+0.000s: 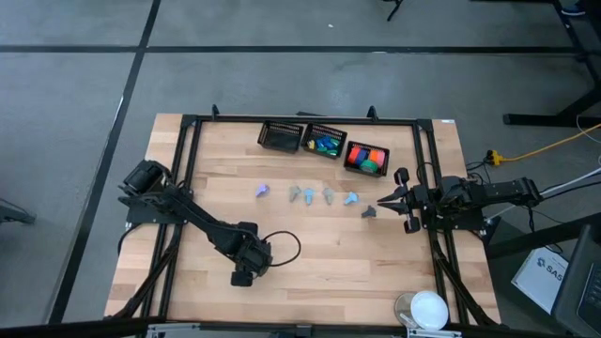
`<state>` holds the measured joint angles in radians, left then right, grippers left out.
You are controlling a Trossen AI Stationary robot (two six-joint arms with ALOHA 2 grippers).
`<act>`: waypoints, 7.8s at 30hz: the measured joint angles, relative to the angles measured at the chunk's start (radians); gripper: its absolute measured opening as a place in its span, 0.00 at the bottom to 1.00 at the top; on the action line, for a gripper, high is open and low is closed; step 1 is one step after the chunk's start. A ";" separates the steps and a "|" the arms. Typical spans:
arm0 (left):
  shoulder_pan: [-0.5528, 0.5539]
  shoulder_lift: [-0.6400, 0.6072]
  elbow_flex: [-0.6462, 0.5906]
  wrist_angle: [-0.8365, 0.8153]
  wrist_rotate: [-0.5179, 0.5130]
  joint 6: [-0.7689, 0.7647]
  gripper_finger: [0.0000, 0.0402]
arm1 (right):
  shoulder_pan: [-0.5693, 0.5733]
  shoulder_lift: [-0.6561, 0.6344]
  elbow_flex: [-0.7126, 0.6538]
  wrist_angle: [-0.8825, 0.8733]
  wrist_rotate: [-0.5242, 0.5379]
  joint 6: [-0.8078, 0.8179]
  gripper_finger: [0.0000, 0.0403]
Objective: Pick and place Stapler, Stapler remover, tape
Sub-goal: Put the blue stapler into the middle black bin, then put the purple stapler remover into the left black bin
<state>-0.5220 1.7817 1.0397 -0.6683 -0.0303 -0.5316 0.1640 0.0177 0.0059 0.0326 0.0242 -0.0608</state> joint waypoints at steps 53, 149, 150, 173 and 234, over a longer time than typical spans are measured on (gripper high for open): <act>0.512 -0.002 0.366 0.138 -0.278 0.494 0.18 | 0.000 0.000 0.000 0.000 0.000 0.000 0.10; 0.590 0.224 0.690 0.436 -0.286 0.683 0.36 | 0.000 0.000 0.000 0.000 0.000 0.000 0.10; 0.579 0.224 0.704 0.398 -0.295 0.684 0.36 | 0.000 0.000 0.000 0.000 0.000 0.000 0.10; 0.422 0.165 0.729 -0.182 -0.422 0.526 0.36 | 0.000 0.000 0.000 0.000 0.000 0.000 0.10; 0.579 -0.267 -0.301 0.195 -0.290 -0.124 0.53 | 0.000 0.000 0.000 0.000 0.000 0.000 0.10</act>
<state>0.0570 1.5150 0.7391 -0.4732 -0.3202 -0.6552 0.1638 0.0174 0.0060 0.0326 0.0242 -0.0611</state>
